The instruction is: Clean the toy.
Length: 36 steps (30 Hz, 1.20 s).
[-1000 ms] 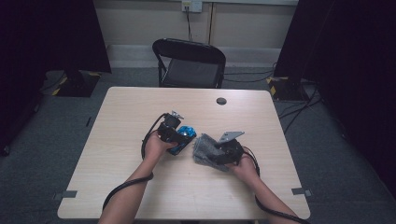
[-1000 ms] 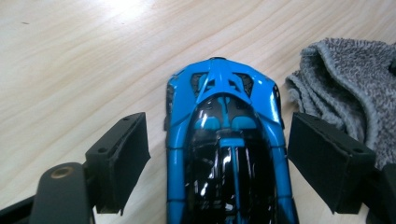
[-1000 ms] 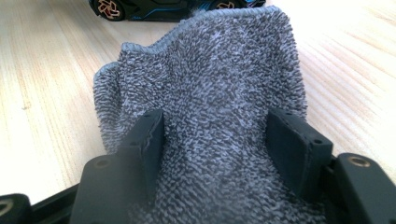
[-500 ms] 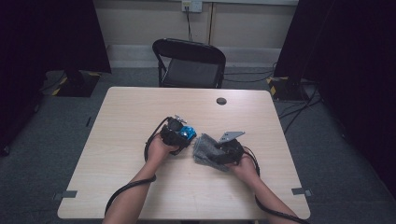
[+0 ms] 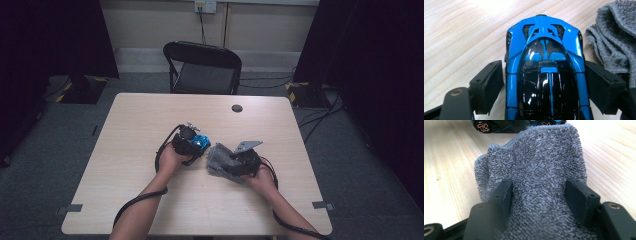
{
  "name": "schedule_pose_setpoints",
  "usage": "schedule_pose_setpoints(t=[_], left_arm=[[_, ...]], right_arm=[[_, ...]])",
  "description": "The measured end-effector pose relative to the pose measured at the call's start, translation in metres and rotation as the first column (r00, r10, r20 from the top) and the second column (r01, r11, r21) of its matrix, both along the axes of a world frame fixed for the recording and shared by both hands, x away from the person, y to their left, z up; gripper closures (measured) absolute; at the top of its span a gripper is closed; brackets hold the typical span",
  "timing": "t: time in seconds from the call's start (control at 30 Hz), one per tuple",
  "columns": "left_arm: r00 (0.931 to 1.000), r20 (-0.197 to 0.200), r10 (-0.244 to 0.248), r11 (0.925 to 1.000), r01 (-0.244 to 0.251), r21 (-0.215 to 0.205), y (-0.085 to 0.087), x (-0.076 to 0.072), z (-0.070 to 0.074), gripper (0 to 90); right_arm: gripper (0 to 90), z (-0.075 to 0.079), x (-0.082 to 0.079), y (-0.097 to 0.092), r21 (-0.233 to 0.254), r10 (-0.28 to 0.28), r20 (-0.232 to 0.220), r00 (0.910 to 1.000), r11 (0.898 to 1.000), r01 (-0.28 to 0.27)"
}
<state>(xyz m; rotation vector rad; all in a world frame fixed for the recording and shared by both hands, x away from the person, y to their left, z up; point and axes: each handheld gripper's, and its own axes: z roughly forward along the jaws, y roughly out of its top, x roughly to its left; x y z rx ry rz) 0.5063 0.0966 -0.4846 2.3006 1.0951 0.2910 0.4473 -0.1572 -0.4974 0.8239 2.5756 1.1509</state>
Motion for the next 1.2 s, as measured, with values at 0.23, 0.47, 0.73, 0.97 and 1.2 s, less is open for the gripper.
schedule_pose_setpoints(t=[0.23, 0.47, 0.73, 0.97, 1.2], left_arm=[[1.0, 0.002, 0.009, 0.9996, -0.009, -0.026, 0.0, 0.001, 0.006, 18.9], [0.9999, 0.005, 0.011, 0.9999, -0.011, -0.007, -0.006, 0.007, 0.01, 18.1], [0.9998, 0.007, 0.018, 0.999, -0.018, 0.041, -0.011, 0.006, -0.002, 16.7], [0.9997, 0.014, 0.022, 0.9997, -0.022, 0.014, -0.015, 0.011, 0.001, 17.6], [0.9996, 0.011, 0.026, 0.9995, -0.027, 0.019, -0.019, 0.012, -0.002, 19.0]], right_arm=[[40.5, 0.0, 0.001, -0.001, 0.007, 0.0, -0.003, 1.0, 1.0, 0.0], [40.8, 0.0, 0.001, -0.001, 0.008, 0.0, -0.005, 1.0, 1.0, 0.0], [41.0, 0.0, 0.001, -0.001, 0.008, 0.0, -0.007, 1.0, 1.0, 0.0], [41.3, 0.0, 0.002, -0.001, 0.012, 0.0, -0.008, 1.0, 1.0, 0.0], [41.4, 0.0, 0.001, -0.002, 0.017, -0.001, -0.008, 1.0, 1.0, 0.001]])
